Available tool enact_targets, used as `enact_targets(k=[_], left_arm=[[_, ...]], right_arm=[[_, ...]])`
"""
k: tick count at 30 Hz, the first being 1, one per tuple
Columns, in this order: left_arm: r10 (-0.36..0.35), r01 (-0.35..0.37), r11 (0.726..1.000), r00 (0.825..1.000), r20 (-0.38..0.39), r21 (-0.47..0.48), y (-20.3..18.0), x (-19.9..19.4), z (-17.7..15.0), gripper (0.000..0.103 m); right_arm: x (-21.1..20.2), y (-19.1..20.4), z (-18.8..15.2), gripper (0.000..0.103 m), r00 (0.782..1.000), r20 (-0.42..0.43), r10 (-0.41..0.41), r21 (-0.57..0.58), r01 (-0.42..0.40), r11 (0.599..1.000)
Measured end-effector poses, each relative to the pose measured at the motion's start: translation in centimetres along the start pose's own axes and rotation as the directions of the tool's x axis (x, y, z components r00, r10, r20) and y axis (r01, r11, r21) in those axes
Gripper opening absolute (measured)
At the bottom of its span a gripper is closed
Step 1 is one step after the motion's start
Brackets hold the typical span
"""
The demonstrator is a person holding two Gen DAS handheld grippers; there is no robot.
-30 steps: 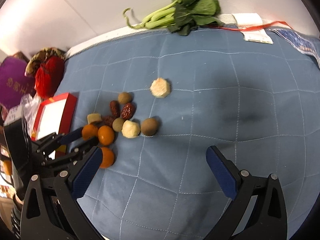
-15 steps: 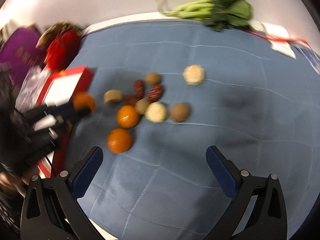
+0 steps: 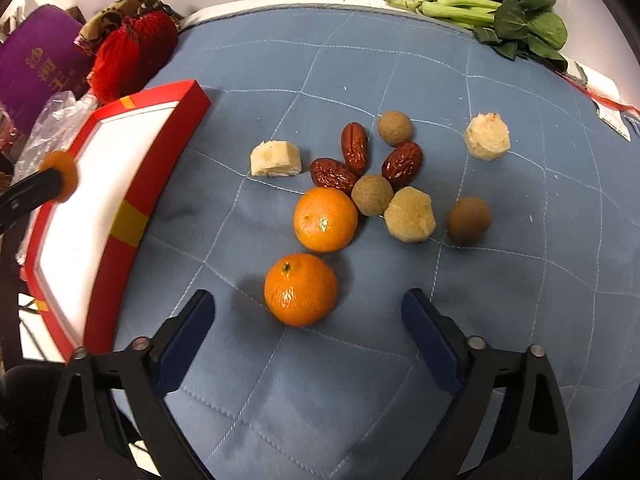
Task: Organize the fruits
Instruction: 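Drop the mandarin into the white tray with the left tool while the right tool grasps another mandarin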
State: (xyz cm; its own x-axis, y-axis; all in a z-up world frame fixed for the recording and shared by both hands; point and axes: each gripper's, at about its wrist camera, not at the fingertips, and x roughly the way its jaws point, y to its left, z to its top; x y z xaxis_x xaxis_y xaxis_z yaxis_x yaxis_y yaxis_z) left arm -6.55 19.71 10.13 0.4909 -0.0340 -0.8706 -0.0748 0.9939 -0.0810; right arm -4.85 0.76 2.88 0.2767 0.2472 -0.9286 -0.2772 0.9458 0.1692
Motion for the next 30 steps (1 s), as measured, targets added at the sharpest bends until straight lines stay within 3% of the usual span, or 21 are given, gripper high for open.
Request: enact_targets(k=[4, 6, 11, 16, 21, 26, 30], left_arm=[[0.026, -0.027, 1.000, 0.998, -0.054, -0.013, 0.9, 0.9, -1.4, 0.033], [0.039, -0.040, 0.999, 0.996, -0.075, -0.017, 1.2, 1.4, -2.0, 0.033], [0.051, -0.055, 0.998, 0.993, -0.108, -0.029, 1.7, 1.9, -2.9, 0.033], [0.067, -0.071, 0.997, 0.990, -0.121, -0.032, 1.8, 2.1, -3.6, 0.033], [0.120, -0.124, 0.992, 0.987, -0.109, -0.035, 2.0, 1.7, -4.0, 0.034], [0.217, -0.220, 0.974, 0.975, -0.054, -0.054, 2.5, 0.3, -4.7, 0.035], [0.290, -0.289, 0.953, 0.957, -0.009, -0.085, 3.0, -1.1, -5.2, 0.047]], right_arm=[[0.1, 0.0, 0.4, 0.075, 0.999, 0.020, -0.033, 0.022, 0.033, 0.999], [0.4, 0.2, 0.6, 0.059, 0.997, 0.015, -0.074, 0.025, 0.074, 0.997], [0.4, 1.1, 0.4, 0.033, 0.987, 0.022, -0.160, -0.025, 0.161, 0.987], [0.6, 2.1, 0.2, 0.033, 0.978, 0.022, -0.205, -0.060, 0.206, 0.977], [0.2, 2.2, 0.2, 0.033, 0.982, 0.009, -0.187, -0.058, 0.187, 0.981], [-1.3, 3.4, -0.6, 0.033, 0.999, -0.019, -0.035, -0.064, 0.034, 0.997], [-2.7, 6.0, -0.9, 0.033, 0.995, 0.006, 0.102, -0.108, -0.101, 0.989]])
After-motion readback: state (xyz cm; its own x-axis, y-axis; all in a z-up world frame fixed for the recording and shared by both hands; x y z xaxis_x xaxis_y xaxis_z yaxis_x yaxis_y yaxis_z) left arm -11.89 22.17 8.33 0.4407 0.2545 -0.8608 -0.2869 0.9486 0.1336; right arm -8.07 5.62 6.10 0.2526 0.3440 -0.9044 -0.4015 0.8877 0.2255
